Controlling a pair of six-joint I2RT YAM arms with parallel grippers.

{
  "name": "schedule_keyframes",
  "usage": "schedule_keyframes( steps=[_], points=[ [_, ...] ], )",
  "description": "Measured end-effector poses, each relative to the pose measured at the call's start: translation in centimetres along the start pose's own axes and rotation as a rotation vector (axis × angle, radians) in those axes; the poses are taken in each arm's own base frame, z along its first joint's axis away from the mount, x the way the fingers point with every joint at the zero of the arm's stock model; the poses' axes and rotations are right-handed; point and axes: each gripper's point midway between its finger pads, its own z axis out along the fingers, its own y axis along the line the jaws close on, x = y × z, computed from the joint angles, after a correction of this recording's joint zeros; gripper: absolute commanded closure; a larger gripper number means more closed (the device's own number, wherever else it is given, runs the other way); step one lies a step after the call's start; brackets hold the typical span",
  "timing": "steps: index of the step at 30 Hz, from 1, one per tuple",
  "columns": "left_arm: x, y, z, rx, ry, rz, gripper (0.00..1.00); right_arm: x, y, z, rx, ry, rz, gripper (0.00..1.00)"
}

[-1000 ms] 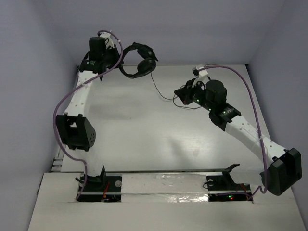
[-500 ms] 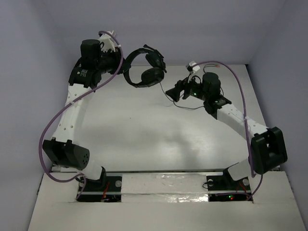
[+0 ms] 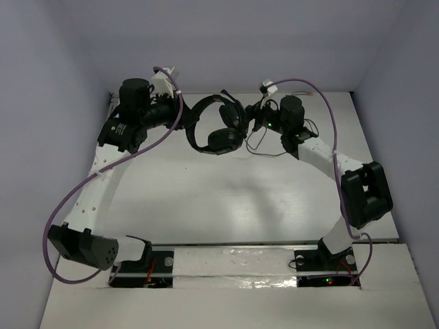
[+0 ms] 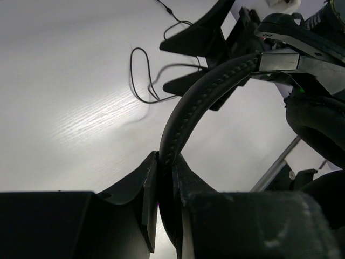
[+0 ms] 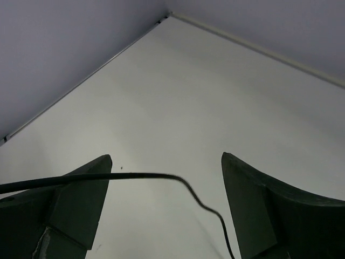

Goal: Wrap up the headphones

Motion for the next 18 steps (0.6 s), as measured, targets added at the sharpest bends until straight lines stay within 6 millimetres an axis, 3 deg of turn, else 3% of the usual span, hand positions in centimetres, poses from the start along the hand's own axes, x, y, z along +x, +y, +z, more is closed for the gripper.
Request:
schedule_keyframes(
  steps=[4, 8, 17, 18],
  points=[
    [1.1, -0.6, -0.5, 0.025, 0.016, -0.021, 1.00, -1.3, -0.2, 0.4, 0.004, -0.048, -0.026, 0.16],
    [0.5, -1.6, -1.1, 0.059, -0.004, -0.031, 1.00, -0.5, -0.7, 1.2, -0.007, -0.056, -0.010, 0.21],
    [-4.8, -6.5, -4.4, 0.166, -0.132, 0.024, 1.00, 3.2, -1.7, 2.8, -0.025, -0.020, 0.076, 0.23],
    [-5.1, -6.9, -4.7, 0.177, -0.141, 0.027, 1.00, 3.4, -1.8, 2.9, -0.030, -0.020, 0.082, 0.27]
  ],
)
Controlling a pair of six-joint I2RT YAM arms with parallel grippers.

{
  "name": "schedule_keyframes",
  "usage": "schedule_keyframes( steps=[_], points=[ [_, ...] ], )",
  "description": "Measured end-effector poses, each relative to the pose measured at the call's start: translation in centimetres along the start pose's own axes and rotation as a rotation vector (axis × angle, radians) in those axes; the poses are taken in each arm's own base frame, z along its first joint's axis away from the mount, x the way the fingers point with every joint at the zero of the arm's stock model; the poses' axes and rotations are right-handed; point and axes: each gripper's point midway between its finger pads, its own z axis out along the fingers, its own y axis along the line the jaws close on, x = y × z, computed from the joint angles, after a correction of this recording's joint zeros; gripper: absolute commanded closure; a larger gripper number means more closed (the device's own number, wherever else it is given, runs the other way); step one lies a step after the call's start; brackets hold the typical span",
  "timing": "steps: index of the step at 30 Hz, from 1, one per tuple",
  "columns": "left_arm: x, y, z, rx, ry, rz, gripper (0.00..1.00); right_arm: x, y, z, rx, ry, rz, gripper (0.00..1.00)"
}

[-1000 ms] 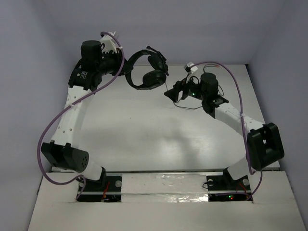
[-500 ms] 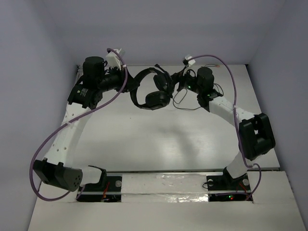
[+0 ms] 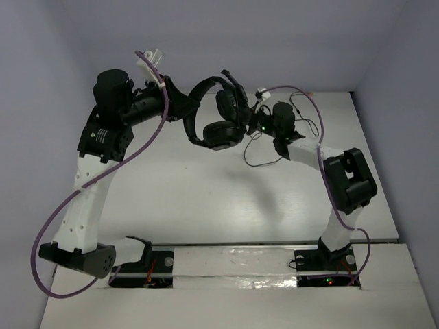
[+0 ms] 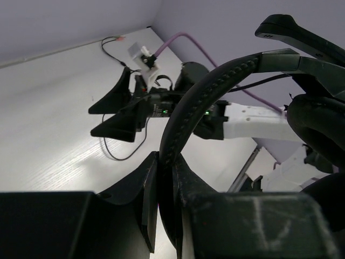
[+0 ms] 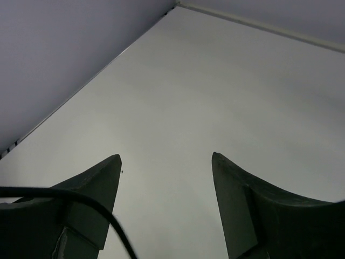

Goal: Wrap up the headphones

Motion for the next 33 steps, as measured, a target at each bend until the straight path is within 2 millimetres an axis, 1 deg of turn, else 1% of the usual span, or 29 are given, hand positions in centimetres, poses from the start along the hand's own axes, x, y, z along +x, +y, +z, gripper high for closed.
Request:
schedule_keyframes(
  steps=[3, 5, 8, 9, 10, 11, 14, 15, 17, 19, 21, 23, 25, 27, 29, 31, 33],
  points=[
    [-0.4, -1.1, -0.5, 0.026, -0.011, 0.001, 1.00, 0.8, -0.1, 0.5, -0.019, 0.001, 0.022, 0.36],
    [-0.7, -1.4, -0.7, 0.032, -0.018, -0.008, 1.00, 1.6, -0.2, 0.6, -0.025, 0.010, 0.044, 0.36],
    [-1.3, -1.8, -0.7, 0.036, -0.039, -0.028, 1.00, 3.4, 0.3, 0.2, -0.030, 0.028, 0.069, 0.41],
    [-1.7, -2.0, -0.7, 0.041, -0.051, -0.034, 1.00, 4.4, 0.6, 0.0, -0.033, 0.045, 0.085, 0.47],
    [-2.1, -2.1, -0.6, 0.044, -0.063, -0.041, 1.00, 5.2, 1.0, -0.1, -0.038, 0.057, 0.095, 0.49],
    [-2.5, -2.2, -0.6, 0.047, -0.078, -0.052, 1.00, 6.1, 1.4, -0.1, -0.043, 0.072, 0.106, 0.56],
    [-4.1, -2.4, -0.1, 0.054, -0.129, -0.080, 1.00, 8.6, 3.1, -0.4, -0.063, 0.107, 0.145, 0.68],
    [-4.7, -2.4, 0.1, 0.054, -0.152, -0.090, 1.00, 9.5, 3.9, -0.6, -0.072, 0.118, 0.160, 0.74],
    [-5.7, -2.1, 0.5, 0.043, -0.193, -0.115, 1.00, 11.3, 5.3, -1.2, -0.082, 0.147, 0.194, 0.78],
    [-6.6, -1.3, 1.1, 0.020, -0.244, -0.146, 1.00, 12.6, 7.0, -1.7, -0.086, 0.174, 0.217, 0.85],
    [-6.9, 0.2, 1.7, -0.023, -0.297, -0.181, 1.00, 13.2, 8.9, -2.1, -0.091, 0.190, 0.229, 0.89],
    [-6.6, 2.6, 2.4, -0.093, -0.344, -0.221, 1.00, 12.8, 11.0, -2.4, -0.098, 0.190, 0.231, 0.93],
    [-5.4, 5.6, 3.2, -0.188, -0.369, -0.260, 1.00, 11.7, 13.1, -2.6, -0.101, 0.177, 0.228, 0.95],
    [-3.8, 8.8, 3.6, -0.301, -0.384, -0.296, 1.00, 10.9, 15.1, -3.0, -0.098, 0.168, 0.223, 1.00],
    [-2.2, 12.0, 3.8, -0.418, -0.401, -0.321, 1.00, 10.3, 17.0, -3.7, -0.100, 0.168, 0.220, 1.00],
    [-1.0, 14.6, 3.8, -0.518, -0.414, -0.332, 1.00, 10.6, 18.9, -4.6, -0.098, 0.184, 0.213, 1.00],
    [-0.3, 16.8, 3.5, -0.612, -0.430, -0.323, 1.00, 11.4, 20.4, -5.8, -0.093, 0.219, 0.208, 1.00]
  ],
)
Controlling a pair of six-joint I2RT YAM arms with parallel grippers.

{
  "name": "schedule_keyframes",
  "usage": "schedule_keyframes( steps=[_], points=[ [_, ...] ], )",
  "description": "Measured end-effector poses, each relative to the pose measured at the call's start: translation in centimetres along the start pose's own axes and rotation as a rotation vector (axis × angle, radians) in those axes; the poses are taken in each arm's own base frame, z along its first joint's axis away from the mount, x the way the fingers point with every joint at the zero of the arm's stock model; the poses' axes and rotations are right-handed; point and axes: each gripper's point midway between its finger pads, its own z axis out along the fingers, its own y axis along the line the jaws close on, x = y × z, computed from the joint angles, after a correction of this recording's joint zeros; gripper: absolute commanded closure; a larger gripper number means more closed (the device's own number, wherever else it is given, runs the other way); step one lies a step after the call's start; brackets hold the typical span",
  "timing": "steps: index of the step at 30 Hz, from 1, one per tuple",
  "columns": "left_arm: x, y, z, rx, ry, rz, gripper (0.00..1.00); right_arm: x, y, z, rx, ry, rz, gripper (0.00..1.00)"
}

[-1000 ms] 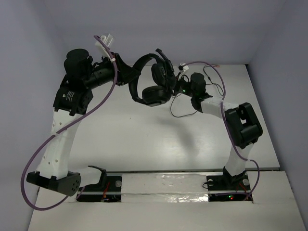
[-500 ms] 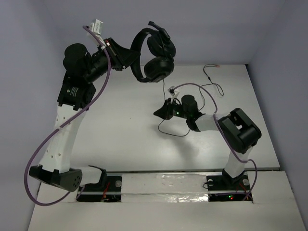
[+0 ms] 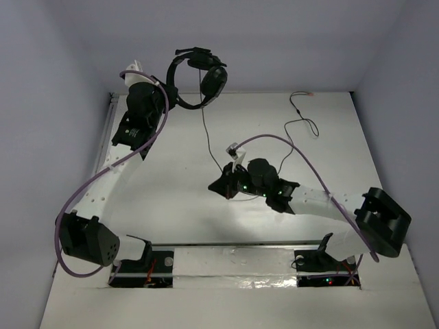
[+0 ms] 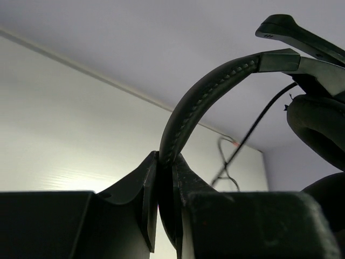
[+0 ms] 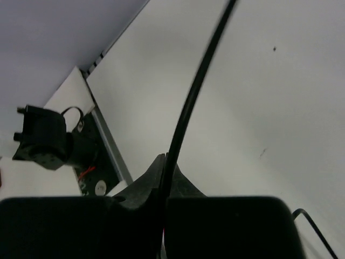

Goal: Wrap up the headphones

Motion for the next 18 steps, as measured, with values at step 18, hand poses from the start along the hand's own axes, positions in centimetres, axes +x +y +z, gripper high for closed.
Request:
schedule_keyframes(
  steps=[18],
  points=[
    [-0.4, 7.0, 3.1, -0.357, -0.099, 0.301, 1.00, 2.2, 5.1, -5.0, 0.140, 0.150, -0.117, 1.00]
  ],
)
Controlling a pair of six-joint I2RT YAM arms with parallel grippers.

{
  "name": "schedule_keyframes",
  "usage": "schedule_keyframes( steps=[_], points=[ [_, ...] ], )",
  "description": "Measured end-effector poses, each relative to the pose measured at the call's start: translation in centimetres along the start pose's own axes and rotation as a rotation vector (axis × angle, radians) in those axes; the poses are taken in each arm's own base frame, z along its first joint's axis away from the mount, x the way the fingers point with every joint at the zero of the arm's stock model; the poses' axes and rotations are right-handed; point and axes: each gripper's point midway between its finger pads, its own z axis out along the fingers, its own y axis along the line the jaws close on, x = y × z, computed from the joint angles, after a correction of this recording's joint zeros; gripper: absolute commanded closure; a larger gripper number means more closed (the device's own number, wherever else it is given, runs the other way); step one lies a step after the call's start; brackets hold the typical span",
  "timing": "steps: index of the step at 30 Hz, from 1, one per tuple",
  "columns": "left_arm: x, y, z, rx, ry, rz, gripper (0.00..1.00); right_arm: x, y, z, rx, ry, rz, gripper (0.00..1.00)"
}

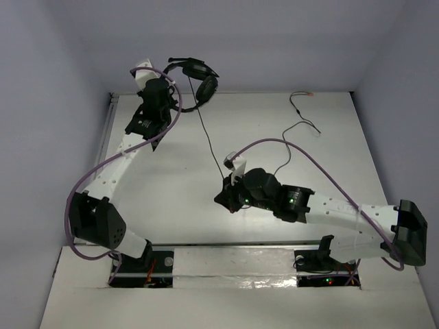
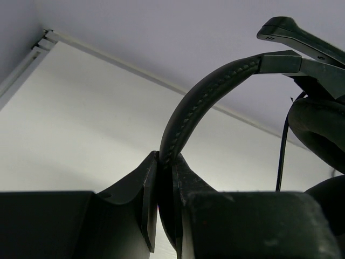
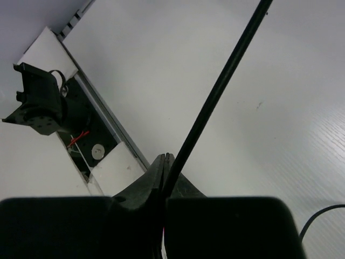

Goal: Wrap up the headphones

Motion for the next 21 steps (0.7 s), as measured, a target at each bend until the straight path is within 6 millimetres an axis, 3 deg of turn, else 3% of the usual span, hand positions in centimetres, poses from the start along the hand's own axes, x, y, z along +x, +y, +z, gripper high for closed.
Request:
schedule_keyframes(
  steps=[6, 13, 17, 21],
  points=[
    [4.1, -2.5, -0.9, -0.017, 0.033, 0.169, 1.00, -3.0, 0.4, -1.6, 0.064, 0.000, -0.076, 1.00],
    [11.0, -5.4, -4.8, 0.045, 0.145, 0.370, 1.00, -9.0, 0.1, -4.7, 0.181, -0.108, -0.151, 1.00],
    [14.2, -4.1, -6.2, 0.045, 0.212, 0.443, 1.00, -11.2, -1.1, -7.0, 0.268, -0.170, -0.187, 1.00],
    [15.3, -1.6, -7.2, 0.007, 0.252, 0.497, 1.00, -12.4, -2.3, -8.8, 0.348, -0.208, -0.211, 1.00]
  ],
)
